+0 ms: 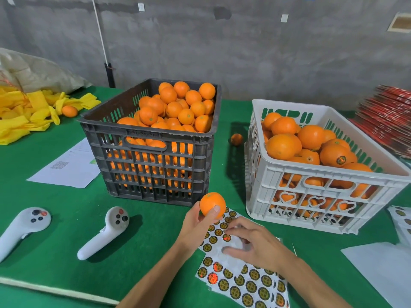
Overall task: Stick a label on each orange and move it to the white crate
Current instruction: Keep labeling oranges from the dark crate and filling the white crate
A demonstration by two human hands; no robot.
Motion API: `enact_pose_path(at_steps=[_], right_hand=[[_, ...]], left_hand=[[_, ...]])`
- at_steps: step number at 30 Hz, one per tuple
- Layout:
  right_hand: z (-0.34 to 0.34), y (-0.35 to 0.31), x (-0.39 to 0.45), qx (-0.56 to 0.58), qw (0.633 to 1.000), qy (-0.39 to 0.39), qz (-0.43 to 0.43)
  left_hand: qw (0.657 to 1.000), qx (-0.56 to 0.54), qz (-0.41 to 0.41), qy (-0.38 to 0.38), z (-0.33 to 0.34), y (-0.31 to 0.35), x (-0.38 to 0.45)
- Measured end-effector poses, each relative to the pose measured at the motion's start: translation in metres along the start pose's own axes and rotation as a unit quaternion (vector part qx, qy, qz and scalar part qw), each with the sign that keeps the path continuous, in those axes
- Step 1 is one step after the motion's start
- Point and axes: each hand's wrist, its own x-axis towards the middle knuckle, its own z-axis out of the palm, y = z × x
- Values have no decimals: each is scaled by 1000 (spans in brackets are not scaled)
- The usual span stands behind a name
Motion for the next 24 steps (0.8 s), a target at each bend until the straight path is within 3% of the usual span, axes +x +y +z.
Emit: enact_pose_path(at_steps=[3, 11, 17, 24], right_hand=[[7, 3, -2, -50, 999, 1, -4], [4, 1, 5, 33, 998, 52, 2], [10, -1, 2, 153, 983, 94, 40], [7, 0, -1, 210, 975, 45, 58]], left_hand=[[999, -47, -10, 21, -3, -4, 1], [998, -55, 14, 31, -10, -12, 2], [997, 60, 27, 37, 1, -20, 0], [991, 115, 55, 29, 1, -19, -4]])
